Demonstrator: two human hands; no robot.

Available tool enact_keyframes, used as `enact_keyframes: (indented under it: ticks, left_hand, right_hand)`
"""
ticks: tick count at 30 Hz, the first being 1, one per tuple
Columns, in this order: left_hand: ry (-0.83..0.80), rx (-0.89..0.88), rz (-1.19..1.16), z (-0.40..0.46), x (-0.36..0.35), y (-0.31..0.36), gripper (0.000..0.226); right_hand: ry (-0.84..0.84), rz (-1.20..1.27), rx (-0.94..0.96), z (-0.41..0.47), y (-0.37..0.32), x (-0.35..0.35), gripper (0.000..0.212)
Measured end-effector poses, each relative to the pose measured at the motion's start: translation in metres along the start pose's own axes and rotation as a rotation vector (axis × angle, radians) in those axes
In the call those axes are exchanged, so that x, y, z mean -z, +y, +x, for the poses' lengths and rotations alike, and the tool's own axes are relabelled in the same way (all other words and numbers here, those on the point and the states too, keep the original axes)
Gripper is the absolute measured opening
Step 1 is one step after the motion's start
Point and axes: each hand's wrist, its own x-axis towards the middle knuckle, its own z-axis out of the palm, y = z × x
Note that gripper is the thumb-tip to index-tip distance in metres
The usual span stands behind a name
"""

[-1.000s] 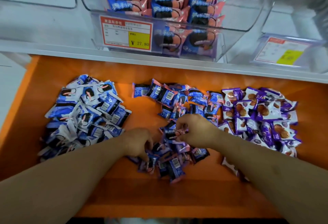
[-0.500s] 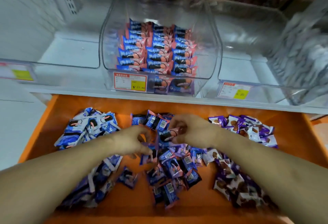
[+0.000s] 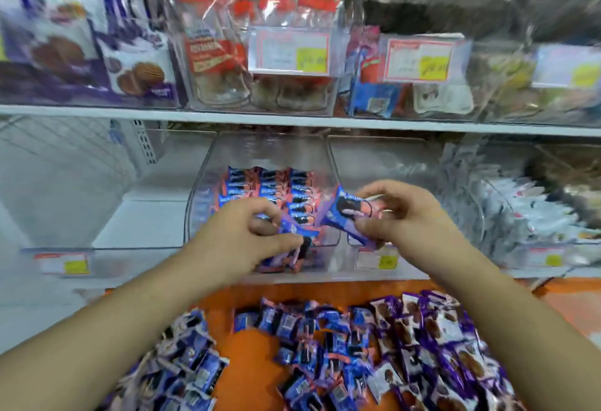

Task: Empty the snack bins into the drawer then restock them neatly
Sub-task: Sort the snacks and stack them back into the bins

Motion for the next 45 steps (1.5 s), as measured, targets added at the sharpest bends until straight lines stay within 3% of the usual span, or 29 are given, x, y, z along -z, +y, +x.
enact_keyframes:
  ticks: [3,7,11,14,27,33,40,45]
  left_hand:
    - [0.14,-0.128,0.256,0.04,0.002,0.011,0.03]
    - [-0.046,-0.116,0.554,0.085,-0.009,0.003,0.03]
    - [-0.305,-0.073,0.551,0.105,-0.017,-0.01,0.02]
    - [-0.394,-0.032,0.551,0.108,-0.02,-0.01,0.029]
    - [-0.33,-0.032,0.674,0.109,-0.027,-0.009,0.015]
    - [-0.252,-0.023,0.418,0.111,-0.013,-0.015,0.041]
    - [-0.041,0.103,-0.45,0.085,-0.002,-0.011,0.035]
    - [-0.046,0.111,-0.738,0.075,-0.007,-0.001,0.034]
  right_hand:
    - [0.063,0.018,-0.01,0.011,0.004,0.005,0.028]
    - [0.132,0.023,-0.022,0.03,0.011,0.007,0.027]
    - [0.131,-0.045,-0.028,0.044,0.025,0.005,0.027]
    - [0.119,-0.055,-0.04,0.049,0.029,0.001,0.024]
    - [0.091,-0.077,-0.062,0.054,0.03,-0.007,0.021]
    - [0.084,-0.07,-0.067,0.053,0.028,-0.006,0.021]
    - [0.07,0.037,-0.014,0.049,0.021,-0.009,0.021]
    - [0.052,0.171,0.006,0.047,0.012,-0.016,0.018]
